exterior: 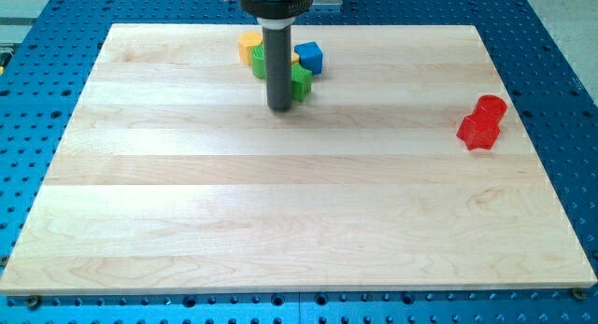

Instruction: Push the red blocks into the group of blocks

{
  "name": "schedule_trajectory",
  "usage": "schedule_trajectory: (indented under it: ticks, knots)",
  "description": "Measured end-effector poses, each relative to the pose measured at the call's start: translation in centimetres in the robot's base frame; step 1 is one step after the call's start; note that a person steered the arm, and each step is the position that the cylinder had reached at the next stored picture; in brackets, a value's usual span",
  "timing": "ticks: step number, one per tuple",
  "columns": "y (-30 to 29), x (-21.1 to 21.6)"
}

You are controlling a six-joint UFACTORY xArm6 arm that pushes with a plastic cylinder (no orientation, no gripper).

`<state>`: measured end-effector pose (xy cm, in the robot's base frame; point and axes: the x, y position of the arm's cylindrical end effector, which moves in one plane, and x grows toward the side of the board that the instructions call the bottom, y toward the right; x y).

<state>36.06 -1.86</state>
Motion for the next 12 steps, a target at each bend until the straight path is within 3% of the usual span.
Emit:
schedule_trajectory:
  ticks: [1, 2, 3, 4, 5, 7, 8, 9, 10, 11, 12]
  knots:
    - [2.8, -0.1]
    - [9.2, 1.8]
    - [18.9, -2.3]
    - [29.5, -3.6]
    - [35.5, -0.6]
    - [20.3, 3.9]
    - [18.7, 4.2]
    - [25.5, 2.4]
    - [31.7, 4.1]
    - [30.3, 12.0]
    - [25.8, 12.0]
